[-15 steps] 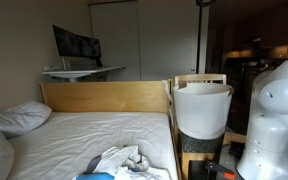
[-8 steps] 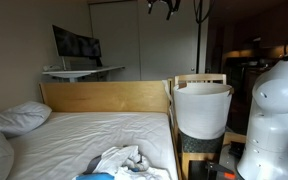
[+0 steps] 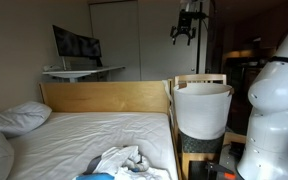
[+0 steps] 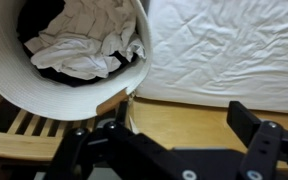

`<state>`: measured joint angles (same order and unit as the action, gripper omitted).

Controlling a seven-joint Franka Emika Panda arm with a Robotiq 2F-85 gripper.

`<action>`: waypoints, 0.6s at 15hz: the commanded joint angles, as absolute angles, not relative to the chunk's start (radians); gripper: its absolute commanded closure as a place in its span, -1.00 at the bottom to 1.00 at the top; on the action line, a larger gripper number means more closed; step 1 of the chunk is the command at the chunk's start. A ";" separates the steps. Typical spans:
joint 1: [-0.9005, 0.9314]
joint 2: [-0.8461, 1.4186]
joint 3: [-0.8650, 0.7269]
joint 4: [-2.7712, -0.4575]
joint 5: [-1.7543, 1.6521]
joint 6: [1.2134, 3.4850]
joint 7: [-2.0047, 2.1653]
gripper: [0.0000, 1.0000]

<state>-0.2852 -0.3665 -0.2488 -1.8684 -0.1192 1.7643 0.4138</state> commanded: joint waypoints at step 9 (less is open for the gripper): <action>-0.422 0.117 -0.439 -1.887 -0.279 1.999 0.403 -1.00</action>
